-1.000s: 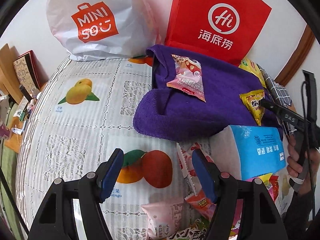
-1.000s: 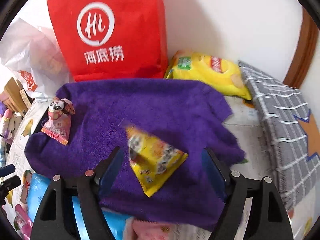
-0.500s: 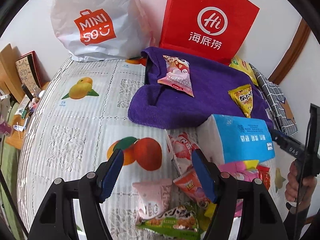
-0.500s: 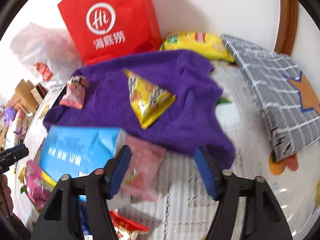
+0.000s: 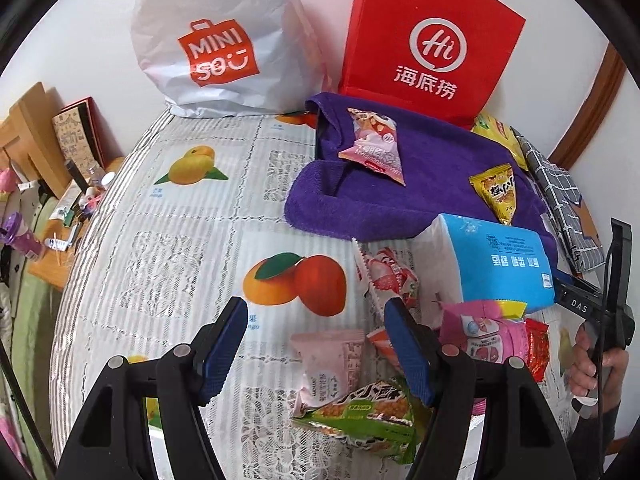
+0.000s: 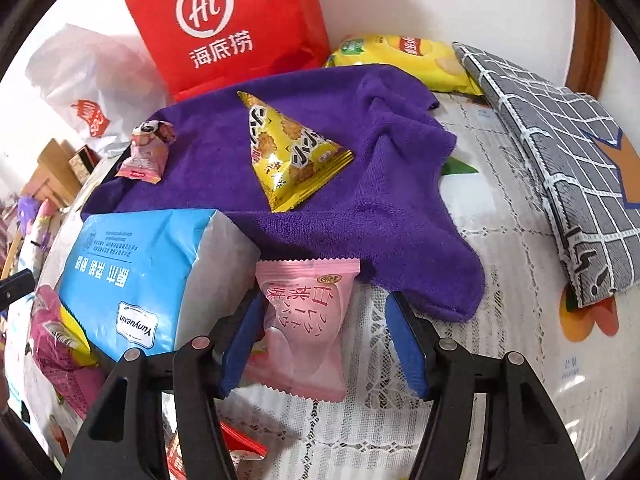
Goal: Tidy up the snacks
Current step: 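Grasp the pink square candy packet with the right tool, then grasp the green snack bag with the left tool while right tool lifts the pink packet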
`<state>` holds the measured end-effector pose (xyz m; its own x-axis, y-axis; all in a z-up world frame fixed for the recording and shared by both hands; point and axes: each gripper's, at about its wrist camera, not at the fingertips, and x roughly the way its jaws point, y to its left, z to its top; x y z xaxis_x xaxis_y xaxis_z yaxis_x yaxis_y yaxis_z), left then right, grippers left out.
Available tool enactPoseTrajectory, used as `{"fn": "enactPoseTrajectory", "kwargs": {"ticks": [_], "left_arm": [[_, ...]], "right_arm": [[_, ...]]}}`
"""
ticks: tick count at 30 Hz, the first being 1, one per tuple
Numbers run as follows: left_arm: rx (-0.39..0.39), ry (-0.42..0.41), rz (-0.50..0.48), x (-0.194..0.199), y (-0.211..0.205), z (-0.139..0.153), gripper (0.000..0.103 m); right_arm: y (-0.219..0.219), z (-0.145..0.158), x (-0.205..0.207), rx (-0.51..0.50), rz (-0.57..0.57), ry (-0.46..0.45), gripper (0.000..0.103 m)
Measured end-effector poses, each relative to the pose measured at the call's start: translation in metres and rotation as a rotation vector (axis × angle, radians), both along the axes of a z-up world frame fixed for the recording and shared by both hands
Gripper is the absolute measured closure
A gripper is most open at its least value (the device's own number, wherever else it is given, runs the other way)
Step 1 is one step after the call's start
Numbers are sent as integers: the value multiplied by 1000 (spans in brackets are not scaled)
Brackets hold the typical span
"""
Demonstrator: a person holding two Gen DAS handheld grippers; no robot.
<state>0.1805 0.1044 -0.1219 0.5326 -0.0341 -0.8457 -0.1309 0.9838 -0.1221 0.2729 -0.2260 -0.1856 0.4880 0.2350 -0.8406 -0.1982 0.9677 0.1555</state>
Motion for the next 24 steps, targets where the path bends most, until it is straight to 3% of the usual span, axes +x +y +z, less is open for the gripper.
{"fn": "enactPoseTrajectory", "kwargs": {"ticks": [1, 2, 3, 11, 15, 24], "left_arm": [[-2, 1, 2, -1, 1, 0, 34], [-5, 2, 3, -3, 3, -1, 34], [-10, 3, 5, -4, 4, -1, 34], [-39, 0, -50, -24, -4, -5, 34], [-118, -7, -109, -38, -13, -6, 29], [-50, 35, -166, -47, -31, -33, 27]], "right_arm": [[-1, 0, 0, 0, 7, -3, 48], [0, 1, -1, 10, 26, -5, 62], [1, 3, -2, 27, 41, 1, 64], [-5, 21, -22, 1, 12, -52, 65], [-10, 33, -38, -24, 2, -89, 65], [-19, 45, -75, -46, -21, -112, 65]]}}
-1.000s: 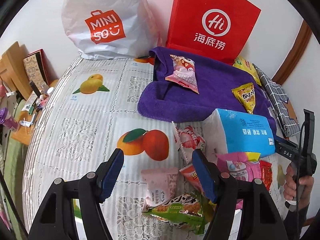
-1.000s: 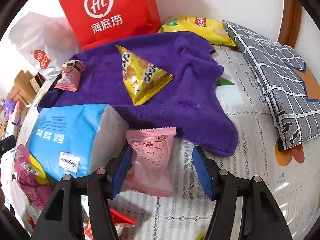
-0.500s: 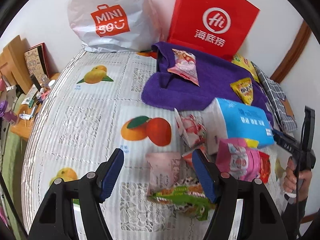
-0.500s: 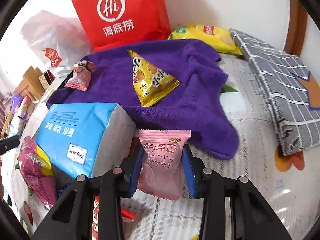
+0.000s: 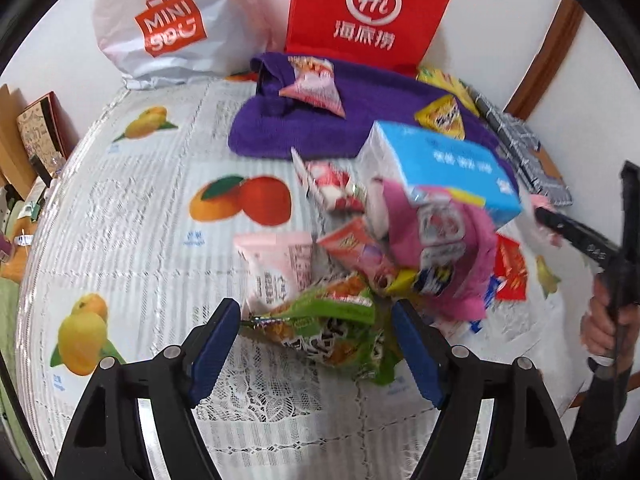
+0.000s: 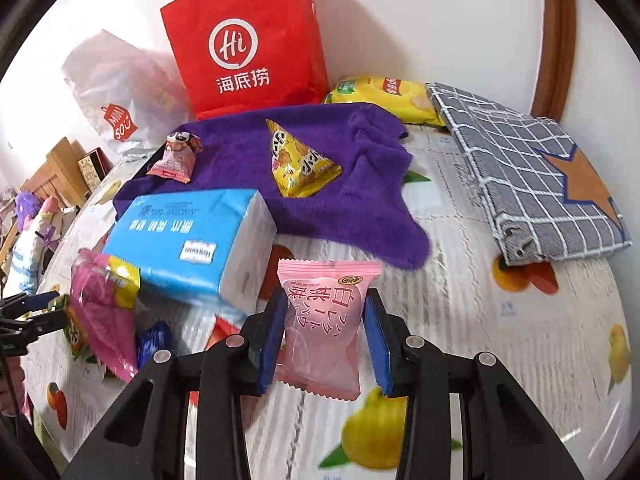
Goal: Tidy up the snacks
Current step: 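Grasp the green snack bag with the left tool while right tool lifts the pink packet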
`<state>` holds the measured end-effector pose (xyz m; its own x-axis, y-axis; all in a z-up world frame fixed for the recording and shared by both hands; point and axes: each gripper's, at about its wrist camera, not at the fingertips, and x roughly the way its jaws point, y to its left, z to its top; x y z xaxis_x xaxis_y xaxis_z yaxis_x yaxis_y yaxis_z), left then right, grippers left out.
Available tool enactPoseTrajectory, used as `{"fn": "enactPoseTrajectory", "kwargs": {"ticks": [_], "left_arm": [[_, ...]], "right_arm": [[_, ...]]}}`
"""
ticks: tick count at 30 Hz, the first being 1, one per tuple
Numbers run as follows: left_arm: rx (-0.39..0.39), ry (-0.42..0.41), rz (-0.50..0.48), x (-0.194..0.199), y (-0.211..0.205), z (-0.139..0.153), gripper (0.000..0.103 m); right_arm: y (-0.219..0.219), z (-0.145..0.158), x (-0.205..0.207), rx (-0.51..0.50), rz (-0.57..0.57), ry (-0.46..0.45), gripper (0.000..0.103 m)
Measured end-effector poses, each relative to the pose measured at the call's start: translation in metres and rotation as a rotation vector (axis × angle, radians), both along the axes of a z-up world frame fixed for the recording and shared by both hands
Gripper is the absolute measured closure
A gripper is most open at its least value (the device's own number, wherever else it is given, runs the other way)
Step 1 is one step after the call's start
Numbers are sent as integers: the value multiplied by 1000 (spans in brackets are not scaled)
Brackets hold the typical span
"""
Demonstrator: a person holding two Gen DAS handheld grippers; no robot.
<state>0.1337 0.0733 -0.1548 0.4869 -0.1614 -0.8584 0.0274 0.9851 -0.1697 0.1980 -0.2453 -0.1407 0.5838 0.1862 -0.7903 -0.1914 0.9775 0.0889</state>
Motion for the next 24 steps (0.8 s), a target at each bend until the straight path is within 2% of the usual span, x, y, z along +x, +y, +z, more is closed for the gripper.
{"fn": "enactPoseTrajectory", "kwargs": {"ticks": [9, 10, 11, 15, 24], "left_arm": [[146, -8, -27, 7, -17, -16, 24], [156, -21, -31, 5, -18, -16, 26], [159, -28, -32, 4, -19, -15, 35], [128, -52, -47, -3, -15, -5, 49], [33, -108, -14, -19, 3, 32, 50]], "right_arm": [[-3, -5, -26, -19, -27, 23, 65], [-2, -6, -27, -21, -28, 24, 65], [-1, -6, -29, -24, -29, 24, 65], [4, -1, -35, -20, -23, 12, 65], [25, 21, -42, -4, 6, -29, 65]]}}
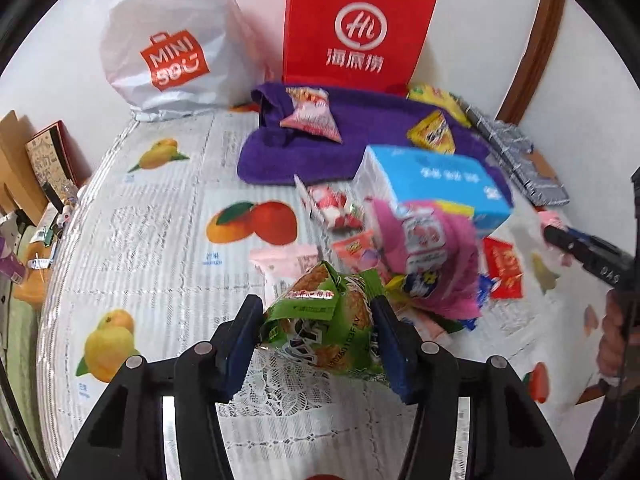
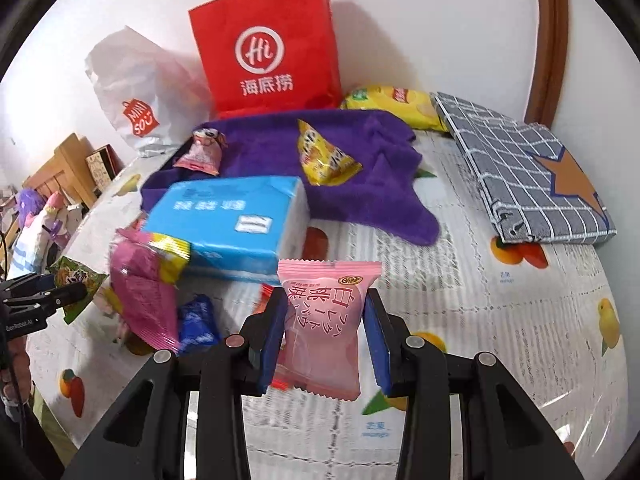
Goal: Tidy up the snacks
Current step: 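Grasp the green snack bag with the left tool while right tool lifts the pink packet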
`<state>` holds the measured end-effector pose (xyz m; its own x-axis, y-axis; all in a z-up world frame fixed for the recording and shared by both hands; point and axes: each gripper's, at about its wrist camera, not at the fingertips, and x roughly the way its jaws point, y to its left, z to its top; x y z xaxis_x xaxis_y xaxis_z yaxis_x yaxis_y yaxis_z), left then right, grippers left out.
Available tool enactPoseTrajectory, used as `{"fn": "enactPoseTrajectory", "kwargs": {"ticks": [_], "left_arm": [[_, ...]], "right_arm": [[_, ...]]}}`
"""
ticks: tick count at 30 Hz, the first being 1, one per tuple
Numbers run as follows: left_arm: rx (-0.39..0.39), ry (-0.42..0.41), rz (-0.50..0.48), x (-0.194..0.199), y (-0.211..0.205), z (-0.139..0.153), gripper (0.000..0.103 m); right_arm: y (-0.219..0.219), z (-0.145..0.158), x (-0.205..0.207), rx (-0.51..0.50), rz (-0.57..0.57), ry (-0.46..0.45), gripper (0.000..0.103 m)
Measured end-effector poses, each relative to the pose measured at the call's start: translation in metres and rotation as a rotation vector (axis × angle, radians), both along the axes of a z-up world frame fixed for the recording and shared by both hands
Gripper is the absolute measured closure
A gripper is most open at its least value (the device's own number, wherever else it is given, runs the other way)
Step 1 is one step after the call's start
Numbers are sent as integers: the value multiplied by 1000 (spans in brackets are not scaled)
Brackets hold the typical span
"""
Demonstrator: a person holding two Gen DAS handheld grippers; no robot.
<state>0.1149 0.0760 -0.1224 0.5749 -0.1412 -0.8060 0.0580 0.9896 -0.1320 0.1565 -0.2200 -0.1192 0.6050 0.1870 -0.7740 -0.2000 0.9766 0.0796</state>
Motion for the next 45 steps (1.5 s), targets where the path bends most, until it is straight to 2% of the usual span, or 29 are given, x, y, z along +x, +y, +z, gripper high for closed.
{"fn": "enactPoseTrajectory", "kwargs": {"ticks": [12, 24, 39, 45], "left_arm": [[-51, -79, -11, 11, -8, 47, 50], [-83, -84, -23, 32, -20, 55, 50], [-77, -93, -30, 95, -37, 81, 49], [-65, -84, -23, 121, -40, 82, 49]], "right_arm": [[25, 46, 1, -4, 1, -91, 65], [34, 57, 8, 8, -11, -136, 65], [42, 82, 68, -2, -19, -186, 65], [43, 84, 96, 1, -19, -189, 65]]}}
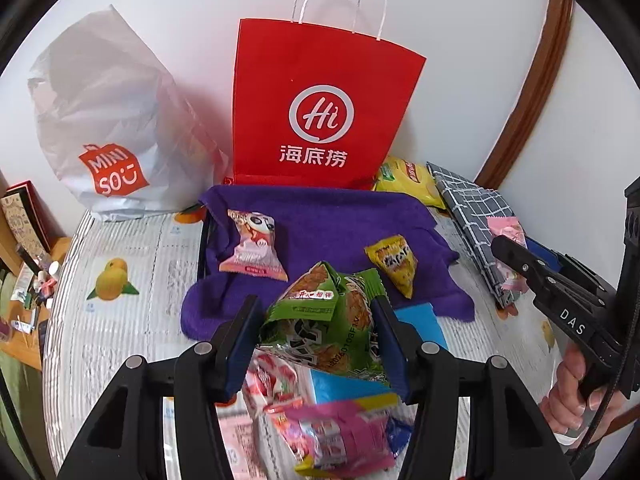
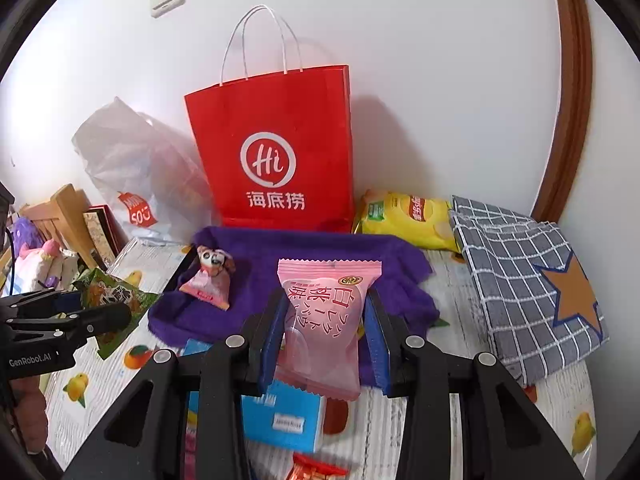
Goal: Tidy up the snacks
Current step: 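Grasp the green snack bag with the left tool while right tool lifts the pink packet, then carry the green bag with the left tool while right tool carries the pink packet over the towel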
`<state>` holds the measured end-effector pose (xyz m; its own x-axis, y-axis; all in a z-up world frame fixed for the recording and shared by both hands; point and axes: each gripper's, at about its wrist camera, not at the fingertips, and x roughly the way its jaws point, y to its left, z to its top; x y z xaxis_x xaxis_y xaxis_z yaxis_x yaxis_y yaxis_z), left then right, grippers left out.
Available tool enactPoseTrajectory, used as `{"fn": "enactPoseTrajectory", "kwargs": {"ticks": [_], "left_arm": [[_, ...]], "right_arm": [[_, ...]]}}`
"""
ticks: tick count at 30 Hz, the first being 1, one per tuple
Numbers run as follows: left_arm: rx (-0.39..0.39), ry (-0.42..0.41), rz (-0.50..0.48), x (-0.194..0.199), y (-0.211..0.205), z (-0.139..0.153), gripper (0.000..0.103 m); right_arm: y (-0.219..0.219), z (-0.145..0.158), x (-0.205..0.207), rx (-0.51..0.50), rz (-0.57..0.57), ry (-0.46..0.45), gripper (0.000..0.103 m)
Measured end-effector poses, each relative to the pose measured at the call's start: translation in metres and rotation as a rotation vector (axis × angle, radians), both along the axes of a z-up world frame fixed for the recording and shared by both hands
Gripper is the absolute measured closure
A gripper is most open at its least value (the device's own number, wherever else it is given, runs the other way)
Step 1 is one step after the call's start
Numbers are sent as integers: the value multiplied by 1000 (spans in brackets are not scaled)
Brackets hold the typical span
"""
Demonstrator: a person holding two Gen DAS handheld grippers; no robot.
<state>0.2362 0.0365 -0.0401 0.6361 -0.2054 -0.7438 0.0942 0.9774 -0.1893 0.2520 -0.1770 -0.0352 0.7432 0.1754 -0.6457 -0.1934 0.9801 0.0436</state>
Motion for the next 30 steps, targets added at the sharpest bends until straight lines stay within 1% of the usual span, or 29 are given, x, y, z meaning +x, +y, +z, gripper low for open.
{"fn": "enactPoseTrajectory", "kwargs": {"ticks": [8, 10, 18, 23, 26, 30], "left_arm": [[-2, 17, 29, 36, 6, -5, 49], [8, 25, 41, 47, 6, -9, 49], [10, 67, 43, 86, 3, -30, 49], [27, 106, 35, 97, 5, -47, 49], [19, 144, 35, 104, 10, -59, 49], [14, 175, 30, 110, 10, -70, 49]], "right_arm": [[-1, -3, 44, -24, -4, 5, 65], [-3, -4, 59, -24, -6, 11, 65], [-3, -16, 105, -9, -1, 41, 65], [-7, -39, 126, 7, 14, 71, 65], [-10, -57, 136, 5, 21, 111, 65], [-15, -79, 150, 10, 7, 165, 65]]}}
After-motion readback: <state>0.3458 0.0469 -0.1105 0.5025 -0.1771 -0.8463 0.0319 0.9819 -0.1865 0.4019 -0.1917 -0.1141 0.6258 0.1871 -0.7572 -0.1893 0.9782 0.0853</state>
